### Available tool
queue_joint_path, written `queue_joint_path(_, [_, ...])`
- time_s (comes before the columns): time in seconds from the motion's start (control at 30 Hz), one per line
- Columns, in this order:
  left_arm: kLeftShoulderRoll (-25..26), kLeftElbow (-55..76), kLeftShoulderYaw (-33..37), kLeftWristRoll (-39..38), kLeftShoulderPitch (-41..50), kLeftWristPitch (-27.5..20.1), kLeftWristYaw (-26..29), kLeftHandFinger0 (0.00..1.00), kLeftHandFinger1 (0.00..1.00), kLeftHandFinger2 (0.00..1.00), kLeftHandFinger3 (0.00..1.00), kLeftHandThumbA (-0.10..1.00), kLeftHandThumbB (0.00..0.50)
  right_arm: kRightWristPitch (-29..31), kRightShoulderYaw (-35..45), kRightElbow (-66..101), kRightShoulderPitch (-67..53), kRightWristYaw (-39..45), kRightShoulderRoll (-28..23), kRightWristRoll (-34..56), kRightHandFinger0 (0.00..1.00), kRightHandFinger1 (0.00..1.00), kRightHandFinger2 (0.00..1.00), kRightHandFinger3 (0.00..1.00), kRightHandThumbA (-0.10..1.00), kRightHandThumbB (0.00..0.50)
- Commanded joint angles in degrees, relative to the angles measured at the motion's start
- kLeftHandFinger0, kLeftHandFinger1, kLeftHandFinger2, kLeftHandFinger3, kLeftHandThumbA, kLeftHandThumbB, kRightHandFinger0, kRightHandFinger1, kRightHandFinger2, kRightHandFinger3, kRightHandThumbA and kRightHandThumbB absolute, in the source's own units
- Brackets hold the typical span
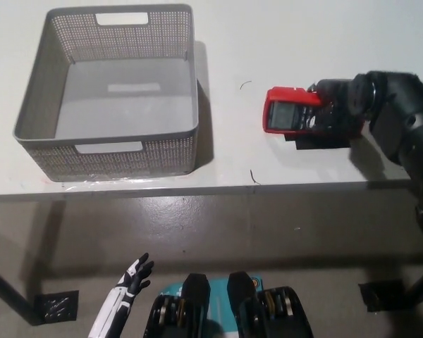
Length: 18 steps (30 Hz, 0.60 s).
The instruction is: Use the right hand to pick up a multimeter on the right side and put it into a container on the left side
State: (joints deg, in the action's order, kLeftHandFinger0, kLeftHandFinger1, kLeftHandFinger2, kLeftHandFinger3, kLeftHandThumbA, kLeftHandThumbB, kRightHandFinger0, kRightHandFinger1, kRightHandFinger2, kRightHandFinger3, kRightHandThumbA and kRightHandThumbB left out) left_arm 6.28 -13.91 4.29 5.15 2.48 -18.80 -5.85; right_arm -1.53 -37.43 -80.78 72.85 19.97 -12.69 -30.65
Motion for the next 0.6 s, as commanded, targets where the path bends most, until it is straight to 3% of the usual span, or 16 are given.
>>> queue_joint_path(0.0, [0.8, 2.2, 0.5, -0.5, -0.8, 0.1, -1.2, 1.00, 1.00, 1.00, 1.00, 1.00, 0.500, 0.7, 1.1, -1.8, -8.0, -11.2, 1.1, -0.5, 0.68, 0.83, 1.00, 1.00, 0.18, 0.404])
queue_joint_path(0.03, [1.0, 2.3, 0.6, -0.4, -1.0, 0.3, -1.3, 1.00, 1.00, 1.00, 1.00, 1.00, 0.500, 1.4, 1.0, -1.7, -8.3, -13.6, 0.9, -0.9, 0.54, 0.69, 0.84, 0.94, 0.05, 0.327])
queue_joint_path(0.07, [1.0, 2.2, 0.5, -0.5, -1.1, 0.0, -1.2, 1.00, 1.00, 1.00, 1.00, 1.00, 0.499, 2.7, 1.4, -1.6, -8.9, -16.6, 0.6, -0.8, 0.19, 0.32, 0.48, 0.58, -0.07, 0.264])
queue_joint_path(0.1, [1.1, 1.9, 0.5, -0.6, -1.5, -0.5, -1.2, 1.00, 1.00, 1.00, 1.00, 1.00, 0.498, 4.3, 2.6, -1.4, -9.6, -20.2, 0.2, 0.2, 0.04, 0.08, 0.29, 0.42, -0.09, 0.202])
queue_joint_path(0.13, [1.2, 1.7, 0.4, -0.6, -1.9, -0.7, -1.3, 1.00, 1.00, 1.00, 1.00, 1.00, 0.497, 5.0, 3.9, -1.4, -9.9, -21.7, -0.1, 1.3, 0.00, 0.00, 0.27, 0.47, -0.10, 0.151])
queue_joint_path(0.2, [1.1, 1.4, 0.5, -0.8, -2.3, -1.1, -1.4, 1.00, 1.00, 1.00, 1.00, 1.00, 0.490, 6.4, 6.2, -1.4, -10.3, -23.3, -0.6, 3.0, 0.00, 0.09, 0.53, 0.71, -0.10, 0.103])
queue_joint_path(0.23, [1.1, 1.3, 0.5, -1.2, -2.4, -1.1, -1.6, 1.00, 1.00, 1.00, 1.00, 1.00, 0.489, 6.8, 7.4, -1.4, -10.3, -23.8, -0.8, 3.7, 0.00, 0.19, 0.69, 0.84, -0.10, 0.116])
queue_joint_path(0.27, [1.0, 1.1, 0.5, -1.4, -2.7, -1.1, -1.7, 1.00, 1.00, 1.00, 1.00, 1.00, 0.491, 7.1, 8.5, -1.4, -10.3, -24.1, -1.1, 4.2, 0.00, 0.25, 0.78, 0.86, -0.10, 0.124])
queue_joint_path(0.4, [1.0, 1.2, 0.4, -1.3, -2.8, -0.9, -1.7, 1.00, 1.00, 1.00, 1.00, 1.00, 0.469, 8.5, 16.3, -1.4, -10.1, -26.0, -1.5, 9.0, 0.00, 0.51, 0.80, 0.81, -0.10, 0.106])
queue_joint_path(0.47, [1.1, 1.4, 0.4, -1.0, -2.7, -0.7, -1.6, 1.00, 1.00, 1.00, 1.00, 1.00, 0.450, 7.6, 21.2, -1.4, -8.9, -26.1, -1.4, 12.0, 0.02, 0.55, 0.82, 0.83, -0.10, 0.126])
queue_joint_path(0.57, [1.0, 1.3, 0.3, -0.9, -2.7, -0.8, -1.4, 1.00, 1.00, 1.00, 1.00, 1.00, 0.473, 6.1, 28.1, -1.3, -6.9, -26.1, -1.1, 16.0, 0.07, 0.60, 0.85, 0.83, -0.10, 0.158])
